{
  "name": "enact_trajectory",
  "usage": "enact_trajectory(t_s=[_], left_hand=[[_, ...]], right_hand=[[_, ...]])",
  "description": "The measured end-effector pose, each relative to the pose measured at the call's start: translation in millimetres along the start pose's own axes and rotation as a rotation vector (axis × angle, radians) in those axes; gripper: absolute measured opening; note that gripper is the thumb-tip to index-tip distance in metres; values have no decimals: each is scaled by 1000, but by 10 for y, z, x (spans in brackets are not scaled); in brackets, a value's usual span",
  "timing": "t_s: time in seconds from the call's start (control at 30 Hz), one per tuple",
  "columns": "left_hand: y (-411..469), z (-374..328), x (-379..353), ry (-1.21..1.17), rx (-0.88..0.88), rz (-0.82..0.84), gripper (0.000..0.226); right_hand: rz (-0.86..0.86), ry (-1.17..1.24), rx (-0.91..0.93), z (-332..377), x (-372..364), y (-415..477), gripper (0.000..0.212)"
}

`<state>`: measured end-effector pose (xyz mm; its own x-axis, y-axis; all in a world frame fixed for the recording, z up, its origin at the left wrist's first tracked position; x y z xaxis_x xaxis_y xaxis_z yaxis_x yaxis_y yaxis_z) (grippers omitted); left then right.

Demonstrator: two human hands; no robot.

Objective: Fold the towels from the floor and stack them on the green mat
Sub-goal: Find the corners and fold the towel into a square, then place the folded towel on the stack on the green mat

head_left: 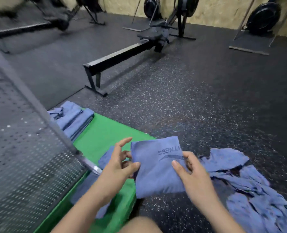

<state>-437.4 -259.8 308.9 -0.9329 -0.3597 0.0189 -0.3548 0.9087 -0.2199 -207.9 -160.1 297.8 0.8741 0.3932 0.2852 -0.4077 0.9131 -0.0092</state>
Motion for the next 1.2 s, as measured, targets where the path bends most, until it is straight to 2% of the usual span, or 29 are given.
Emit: enact_trajectory(t_s=[0.2, 0.37, 0.53, 0.63, 0.77, 0.87, 0.93, 1.03, 1.1, 1.2], left_hand=[[-580, 1040, 1340, -40, 142, -342, 74], [-1158, 1931, 1971, -221, 305, -580, 80], [-1658, 2617, 2257, -180, 475, -695, 78], [-1849, 2797, 2440, -89, 544, -756, 78], [-2052, 2935, 2731, 3, 614, -839, 79], [-2148, 3049, 2900, 26, 648, -869, 79], [-2179, 3140, 2967, 30, 669, -866, 81], [-2200, 3131, 2952, 68, 741, -868, 77], [-2163, 3100, 2891, 129, 757, -837, 75], [-2068, 3031, 2835, 339, 749, -814, 59]], right_hand=[[382, -112, -22, -331, -1589, 65, 23], [735, -173, -71, -642, -2682, -57, 34], [1029, -220, -210, -1013, -3368, -289, 36], [1171, -189, -275, -1087, -3676, -414, 36], [1299, -142, -373, -1068, -4041, -505, 48], [1446, -191, -429, -1101, -4199, -626, 45], [1456, -212, -457, -1167, -4237, -637, 54], [1380, -175, -482, -1279, -4231, -535, 61], [1336, -150, -483, -1303, -4167, -454, 61], [1255, -115, -471, -1263, -4032, -338, 51]])
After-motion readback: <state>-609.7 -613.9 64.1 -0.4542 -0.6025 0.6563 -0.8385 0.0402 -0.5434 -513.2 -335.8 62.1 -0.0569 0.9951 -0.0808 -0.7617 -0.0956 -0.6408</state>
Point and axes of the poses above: each hand's wrist, its own y-axis towards the middle knuckle, its own x-axis out of the back of the hand, z = x × y, the point moved 9 cm from there along y, towards the middle knuckle, and after that the axes turned 3 degrees about x, right-handed, at the moved point
